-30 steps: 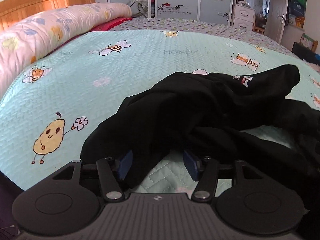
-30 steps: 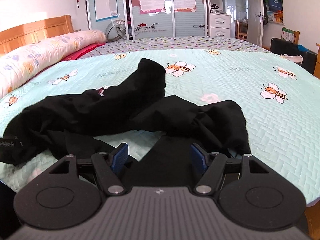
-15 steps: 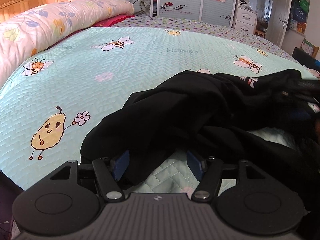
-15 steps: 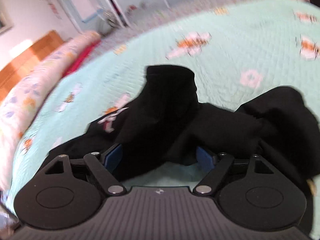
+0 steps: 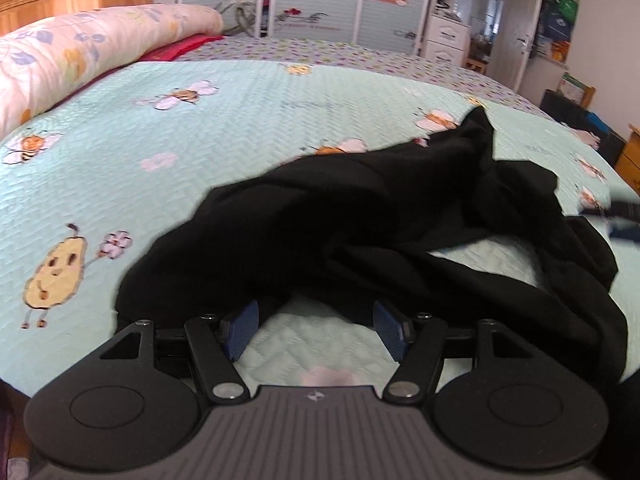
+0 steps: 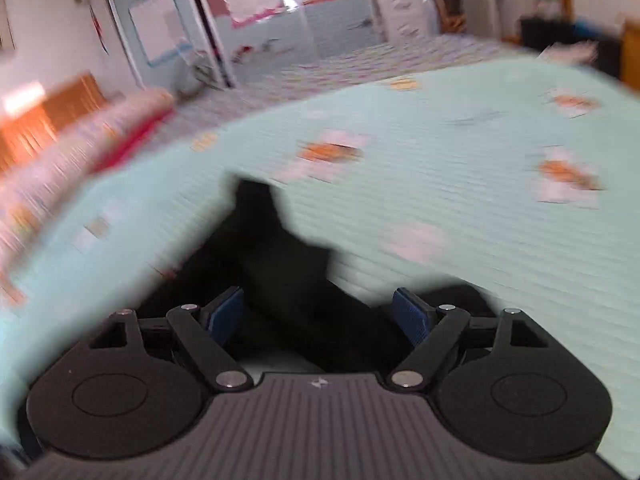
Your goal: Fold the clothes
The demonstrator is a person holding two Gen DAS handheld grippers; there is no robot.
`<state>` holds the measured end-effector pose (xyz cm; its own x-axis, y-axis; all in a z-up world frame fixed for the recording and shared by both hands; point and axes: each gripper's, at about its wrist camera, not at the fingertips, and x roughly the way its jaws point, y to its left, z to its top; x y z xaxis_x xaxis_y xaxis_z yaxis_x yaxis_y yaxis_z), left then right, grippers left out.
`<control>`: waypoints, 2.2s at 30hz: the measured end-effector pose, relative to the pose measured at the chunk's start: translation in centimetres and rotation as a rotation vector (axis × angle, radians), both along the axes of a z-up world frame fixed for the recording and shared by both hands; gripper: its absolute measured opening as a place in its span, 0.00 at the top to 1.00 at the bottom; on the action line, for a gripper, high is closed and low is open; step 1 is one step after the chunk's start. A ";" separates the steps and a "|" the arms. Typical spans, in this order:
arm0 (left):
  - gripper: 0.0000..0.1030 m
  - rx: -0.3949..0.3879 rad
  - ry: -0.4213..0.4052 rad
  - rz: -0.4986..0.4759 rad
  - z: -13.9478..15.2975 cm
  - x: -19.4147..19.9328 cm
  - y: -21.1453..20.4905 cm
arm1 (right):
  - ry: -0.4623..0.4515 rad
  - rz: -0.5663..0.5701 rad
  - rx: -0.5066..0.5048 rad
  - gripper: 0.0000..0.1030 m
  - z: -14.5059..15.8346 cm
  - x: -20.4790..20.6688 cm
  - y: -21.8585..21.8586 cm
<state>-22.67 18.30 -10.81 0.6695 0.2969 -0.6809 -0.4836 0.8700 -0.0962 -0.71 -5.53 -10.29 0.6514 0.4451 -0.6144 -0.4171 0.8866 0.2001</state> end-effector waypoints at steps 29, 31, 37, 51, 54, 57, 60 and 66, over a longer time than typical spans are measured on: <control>0.34 0.009 0.091 -0.059 -0.4 1.5 -3.4 | 0.052 -0.042 0.066 0.29 -1.0 -3.4 -6.5; 0.34 0.001 0.087 -0.061 -0.4 1.6 -3.8 | 0.010 0.014 0.022 0.28 -1.3 -7.7 -4.5; 0.33 0.004 0.081 -0.041 -0.2 0.6 -4.2 | -0.185 0.202 -0.291 0.29 -3.9 -13.2 3.6; 0.32 -0.055 0.071 0.021 -0.9 0.1 -2.1 | -0.044 -0.586 0.136 0.71 1.8 -3.1 -19.1; 0.32 -0.059 0.073 0.050 -1.0 -0.3 -1.4 | -0.067 -0.544 0.145 0.61 0.8 -5.6 -18.5; 0.32 -0.057 0.077 0.108 -0.9 -1.4 0.1 | -0.118 -0.468 0.118 0.54 -0.2 -7.6 -15.5; 0.32 -0.057 0.078 0.177 -0.7 -2.8 1.7 | -0.148 -0.341 0.108 0.48 -0.4 -8.2 -11.7; 0.32 -0.038 -0.008 0.276 1.2 -5.2 5.3 | -0.191 -0.032 0.100 0.28 1.2 -10.5 -4.9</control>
<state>-27.92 23.60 -9.61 0.5725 0.4433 -0.6897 -0.7008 0.7012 -0.1311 -11.24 -10.41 -9.10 0.7666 0.4747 -0.4325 -0.4277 0.8798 0.2076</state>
